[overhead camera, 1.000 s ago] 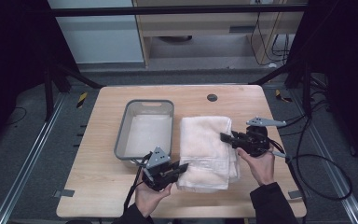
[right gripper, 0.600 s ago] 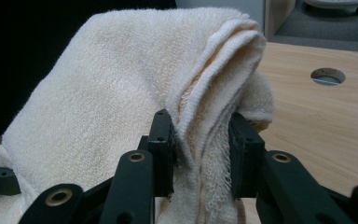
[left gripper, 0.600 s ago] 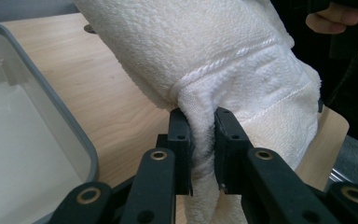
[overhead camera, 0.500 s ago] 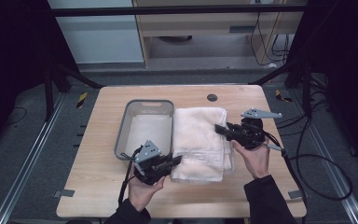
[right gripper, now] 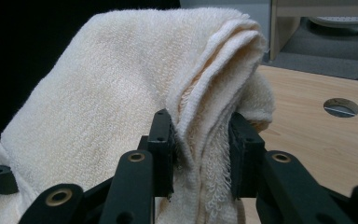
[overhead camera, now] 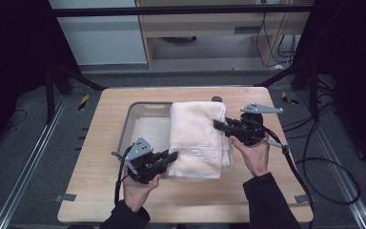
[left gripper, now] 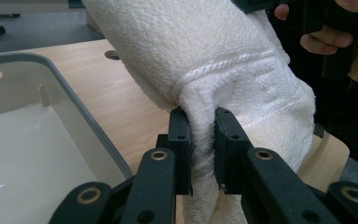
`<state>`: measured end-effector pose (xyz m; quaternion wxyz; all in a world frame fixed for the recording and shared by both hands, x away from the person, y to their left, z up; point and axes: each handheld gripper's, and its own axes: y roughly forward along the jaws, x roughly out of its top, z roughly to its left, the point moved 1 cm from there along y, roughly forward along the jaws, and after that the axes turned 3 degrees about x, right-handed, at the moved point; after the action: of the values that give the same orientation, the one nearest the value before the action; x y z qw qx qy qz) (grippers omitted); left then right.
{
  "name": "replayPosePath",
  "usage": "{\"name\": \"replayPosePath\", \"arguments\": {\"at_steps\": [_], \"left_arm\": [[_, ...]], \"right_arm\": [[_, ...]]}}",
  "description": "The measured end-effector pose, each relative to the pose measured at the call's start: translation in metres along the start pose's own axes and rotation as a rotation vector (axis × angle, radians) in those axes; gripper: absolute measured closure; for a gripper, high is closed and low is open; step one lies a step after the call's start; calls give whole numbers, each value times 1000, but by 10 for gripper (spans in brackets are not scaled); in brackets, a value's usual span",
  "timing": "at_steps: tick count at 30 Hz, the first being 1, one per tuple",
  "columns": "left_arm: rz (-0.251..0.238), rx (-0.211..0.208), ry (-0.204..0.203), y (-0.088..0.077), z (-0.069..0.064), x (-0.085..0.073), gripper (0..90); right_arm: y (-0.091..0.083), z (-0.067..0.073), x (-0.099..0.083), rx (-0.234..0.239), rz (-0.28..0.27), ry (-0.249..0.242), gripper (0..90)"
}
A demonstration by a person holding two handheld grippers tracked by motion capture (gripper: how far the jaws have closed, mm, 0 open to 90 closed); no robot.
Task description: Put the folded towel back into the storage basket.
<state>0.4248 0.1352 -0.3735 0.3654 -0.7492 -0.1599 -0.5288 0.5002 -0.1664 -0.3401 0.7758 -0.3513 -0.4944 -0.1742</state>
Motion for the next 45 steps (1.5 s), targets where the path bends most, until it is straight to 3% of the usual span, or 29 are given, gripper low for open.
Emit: {"name": "replayPosePath", "arguments": {"at_steps": [18, 45], "left_arm": [[-72, 61, -33, -22, 25, 13, 783], [-124, 134, -99, -51, 66, 21, 783]], "right_arm": [[26, 18, 31, 24, -26, -24, 670], [74, 47, 67, 43, -13, -65, 669]]}}
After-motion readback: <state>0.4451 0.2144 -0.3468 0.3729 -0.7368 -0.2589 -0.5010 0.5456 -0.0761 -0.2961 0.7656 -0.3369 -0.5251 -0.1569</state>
